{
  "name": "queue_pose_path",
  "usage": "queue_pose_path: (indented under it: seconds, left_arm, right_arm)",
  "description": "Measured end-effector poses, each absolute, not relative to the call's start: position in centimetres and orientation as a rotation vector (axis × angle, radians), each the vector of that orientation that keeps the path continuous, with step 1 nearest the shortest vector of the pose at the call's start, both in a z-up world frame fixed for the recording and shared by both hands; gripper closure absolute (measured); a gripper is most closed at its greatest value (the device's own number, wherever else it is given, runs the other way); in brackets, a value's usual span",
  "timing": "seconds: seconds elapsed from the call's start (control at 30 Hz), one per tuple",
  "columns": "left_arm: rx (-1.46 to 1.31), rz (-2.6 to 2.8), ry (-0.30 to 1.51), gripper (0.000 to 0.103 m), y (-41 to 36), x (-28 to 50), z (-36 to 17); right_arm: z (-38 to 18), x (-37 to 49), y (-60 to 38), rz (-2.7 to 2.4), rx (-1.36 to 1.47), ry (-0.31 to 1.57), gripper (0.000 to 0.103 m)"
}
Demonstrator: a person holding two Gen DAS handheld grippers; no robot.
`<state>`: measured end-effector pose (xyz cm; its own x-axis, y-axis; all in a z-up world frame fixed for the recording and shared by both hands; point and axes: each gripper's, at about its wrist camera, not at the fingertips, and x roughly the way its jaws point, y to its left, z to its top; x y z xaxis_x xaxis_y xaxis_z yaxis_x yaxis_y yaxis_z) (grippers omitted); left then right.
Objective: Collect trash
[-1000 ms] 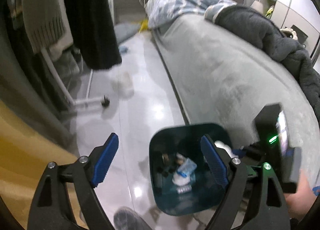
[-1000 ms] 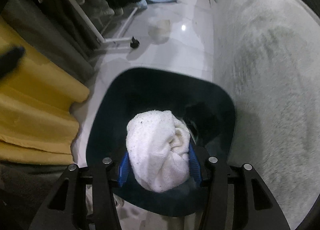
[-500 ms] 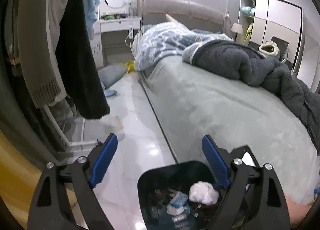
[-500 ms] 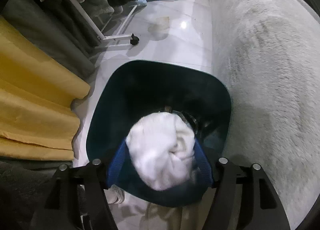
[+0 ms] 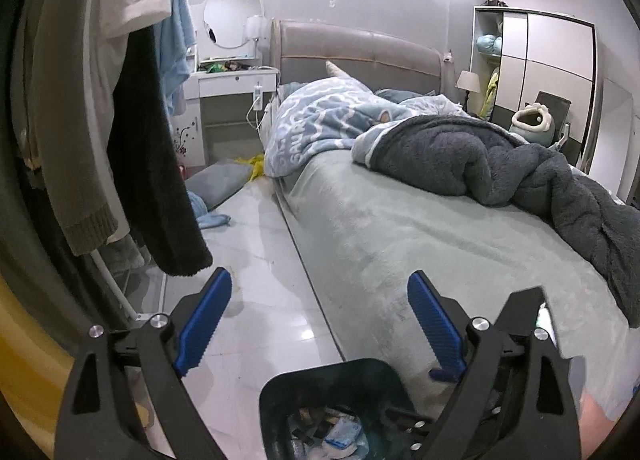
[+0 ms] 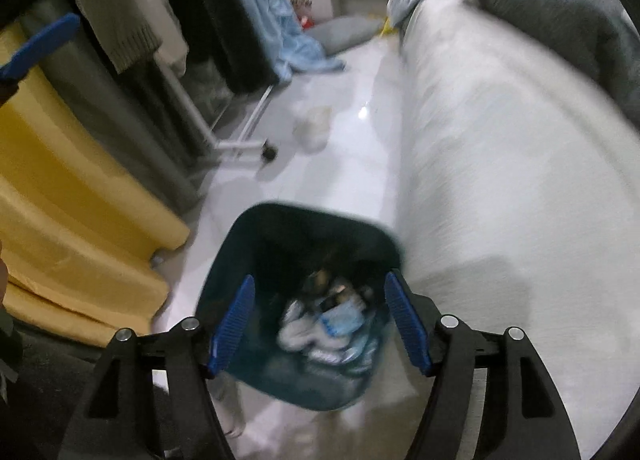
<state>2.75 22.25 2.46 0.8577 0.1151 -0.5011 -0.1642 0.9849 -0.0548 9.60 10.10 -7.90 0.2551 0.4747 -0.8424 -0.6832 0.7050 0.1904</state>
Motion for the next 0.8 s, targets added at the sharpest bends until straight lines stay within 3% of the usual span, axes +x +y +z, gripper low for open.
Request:
queue_pose_path:
  seconds: [0.47,0.8]
  left_arm:
    - [-0.055,0.153,0.464,0.003,17.4,3.0,4.0]
    - [-0.015,0.179,0.464,0.003,13.2,3.8,3.6]
  right_arm:
    - [-1.3,10.9,-0.3,0.614,-0.179,0.737,0.021]
    - [1.2,10.7,-8.2,0.51,-0.111,0.643,0.009]
